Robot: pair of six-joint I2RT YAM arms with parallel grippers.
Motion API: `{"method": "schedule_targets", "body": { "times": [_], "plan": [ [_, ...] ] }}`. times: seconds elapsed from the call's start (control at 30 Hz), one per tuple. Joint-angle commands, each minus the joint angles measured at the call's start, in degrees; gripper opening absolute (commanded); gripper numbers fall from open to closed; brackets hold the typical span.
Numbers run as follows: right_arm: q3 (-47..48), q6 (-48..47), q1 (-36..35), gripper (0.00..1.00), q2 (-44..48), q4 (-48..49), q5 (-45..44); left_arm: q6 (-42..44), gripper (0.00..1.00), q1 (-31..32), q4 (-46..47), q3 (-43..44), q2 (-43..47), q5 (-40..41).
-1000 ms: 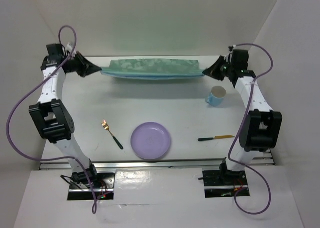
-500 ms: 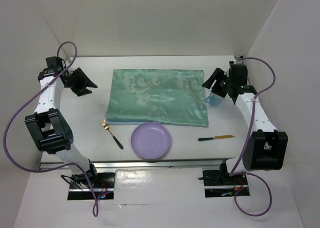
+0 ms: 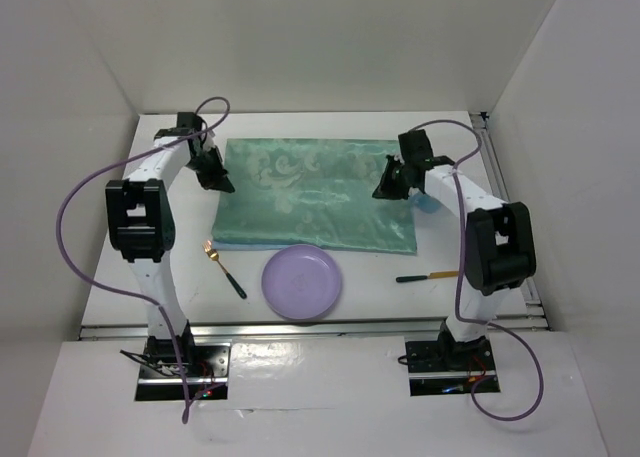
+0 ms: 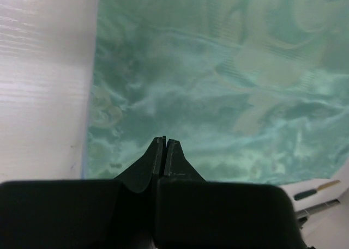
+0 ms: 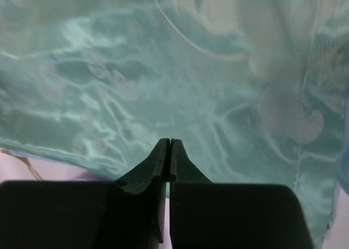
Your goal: Set the dinner table for one person
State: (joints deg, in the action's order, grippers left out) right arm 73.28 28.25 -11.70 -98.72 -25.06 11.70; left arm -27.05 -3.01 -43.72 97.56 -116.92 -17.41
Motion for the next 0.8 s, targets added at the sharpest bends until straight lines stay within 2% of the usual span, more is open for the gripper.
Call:
{"method": "schedule_targets", "body": {
  "times": [0.0,0.1,0.2,0.4,0.53,0.63,0.77],
  "plan": [
    [-1.7,0.6,-1.2,0.0,-0.9,-1.6,-3.2,-0.4,0.0,0.9,-1.6,1.9,-3.1,6.3],
    [-2.8,1.7,-1.7,0.0,-3.7,-1.6,-3.8,-2.9,0.0,1.5,-3.0,-2.8,-3.1,11.4],
    [-3.8,1.7,-2.9,0.0,-5.0,-1.0,-5.8,-3.5,0.0,1.5,0.3,-9.8,-1.1,11.5],
    [-5.7,1.7,-3.4,0.0,-7.1,-0.3,-8.5,-5.3,0.0,1.5,1.4,-14.6,-1.1,11.4],
    [-6.8,1.7,-3.4,0.0,-7.1,0.7,-8.5,-5.3,0.0,1.5,1.4,-18.2,1.6,14.8],
    [-6.8,1.7,-3.4,0.0,-7.9,0.7,-8.5,-5.8,0.0,1.5,2.1,-18.7,2.4,15.9],
    [-4.5,1.2,-4.5,0.0,-7.5,-1.0,-7.9,-4.7,0.0,1.0,-0.2,-13.6,2.9,15.4]
  ]
}}
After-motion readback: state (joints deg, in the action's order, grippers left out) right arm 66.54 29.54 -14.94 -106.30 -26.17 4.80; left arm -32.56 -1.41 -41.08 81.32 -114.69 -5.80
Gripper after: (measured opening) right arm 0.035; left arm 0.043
